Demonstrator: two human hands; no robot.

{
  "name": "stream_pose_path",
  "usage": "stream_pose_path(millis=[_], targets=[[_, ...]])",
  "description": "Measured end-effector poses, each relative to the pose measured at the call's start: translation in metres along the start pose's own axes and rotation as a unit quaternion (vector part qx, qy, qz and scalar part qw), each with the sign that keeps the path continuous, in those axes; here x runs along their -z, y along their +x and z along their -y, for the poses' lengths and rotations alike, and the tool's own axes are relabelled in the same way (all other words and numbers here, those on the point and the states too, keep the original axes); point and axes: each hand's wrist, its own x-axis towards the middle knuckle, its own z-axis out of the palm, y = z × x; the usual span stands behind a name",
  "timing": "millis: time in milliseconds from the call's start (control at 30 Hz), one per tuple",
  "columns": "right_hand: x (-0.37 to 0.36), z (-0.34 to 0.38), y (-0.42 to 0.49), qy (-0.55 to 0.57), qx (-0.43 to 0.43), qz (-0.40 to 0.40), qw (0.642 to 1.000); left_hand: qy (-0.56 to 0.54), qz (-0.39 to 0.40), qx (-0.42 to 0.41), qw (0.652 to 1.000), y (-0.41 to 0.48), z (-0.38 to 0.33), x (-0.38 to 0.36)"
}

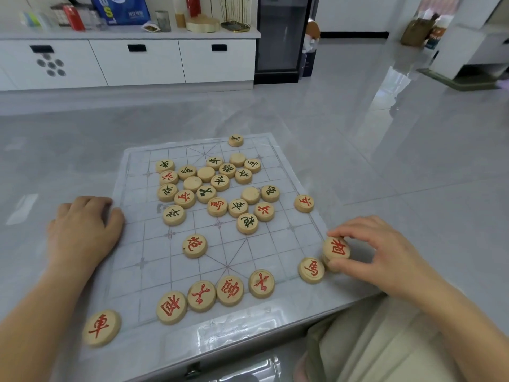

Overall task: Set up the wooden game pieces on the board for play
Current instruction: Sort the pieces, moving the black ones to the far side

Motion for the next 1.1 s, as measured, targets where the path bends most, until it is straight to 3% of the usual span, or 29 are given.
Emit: stream_pose_path(millis=[267, 400, 567, 867, 1000, 1100], targets=[[-0.021, 0.016, 0.002, -0.056, 0.082, 0.055, 0.994, 0.009, 0.003, 0.0, 1.0, 0.0, 0.0, 0.0], [-0.022, 0.032, 0.008, -0.005, 0.103, 0.047, 0.993, 0.008, 0.004, -0.001, 1.0, 0.001, -0.001, 0.001], [-0.039, 0.043, 0.013, -0.002, 0.123, 0.106, 0.987, 0.007, 0.001, -0.004, 1.0, 0.0, 0.0, 0.0], [-0.039, 0.039, 0.02, -0.022, 0.099, 0.119, 0.988, 0.005, 0.002, -0.003, 1.0, 0.001, 0.002, -0.002], [-0.043, 0.037, 0.018, -0.055, 0.089, 0.185, 0.977, -0.001, 0.002, -0.001, 1.0, 0.001, 0.001, -0.002], [-0.044, 0.035, 0.018, -0.061, 0.084, 0.191, 0.976, -0.003, 0.0, 0.002, 1.0, 0.001, 0.0, -0.001]])
